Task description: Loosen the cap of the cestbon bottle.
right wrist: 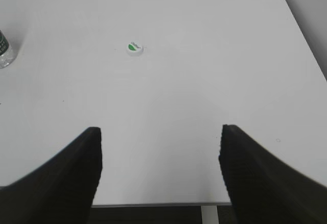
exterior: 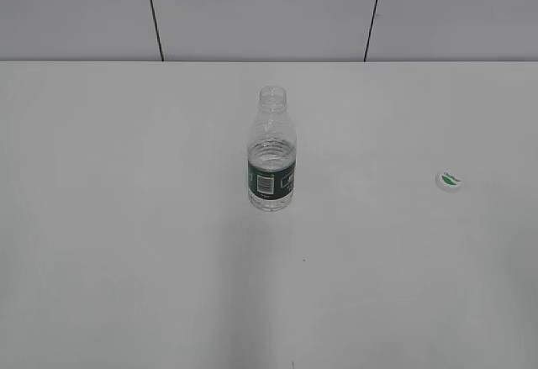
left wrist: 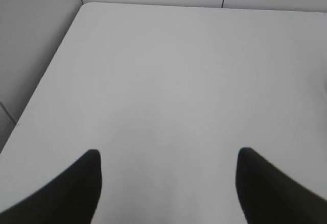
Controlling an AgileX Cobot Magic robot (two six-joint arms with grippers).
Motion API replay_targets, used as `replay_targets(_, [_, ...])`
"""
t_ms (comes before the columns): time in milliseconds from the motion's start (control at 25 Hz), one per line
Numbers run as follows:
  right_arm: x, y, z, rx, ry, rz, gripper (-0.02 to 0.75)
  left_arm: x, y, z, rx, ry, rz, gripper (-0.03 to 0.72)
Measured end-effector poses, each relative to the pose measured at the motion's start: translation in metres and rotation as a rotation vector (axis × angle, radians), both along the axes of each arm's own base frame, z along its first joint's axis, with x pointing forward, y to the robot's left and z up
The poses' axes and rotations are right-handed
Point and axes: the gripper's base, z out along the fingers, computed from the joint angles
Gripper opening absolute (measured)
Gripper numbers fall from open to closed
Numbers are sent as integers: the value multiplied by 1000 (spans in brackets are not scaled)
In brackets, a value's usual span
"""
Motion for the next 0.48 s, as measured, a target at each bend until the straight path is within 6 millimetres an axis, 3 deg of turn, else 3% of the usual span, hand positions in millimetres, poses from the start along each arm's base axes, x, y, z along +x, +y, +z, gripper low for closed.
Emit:
replay_targets(320, [0,0,0,0,0,0,549,0,0,0,20,3,-2,489])
replay_targets(480, [0,0,0,0,-1,0,549,1,-5,-1,67,12,-85,489])
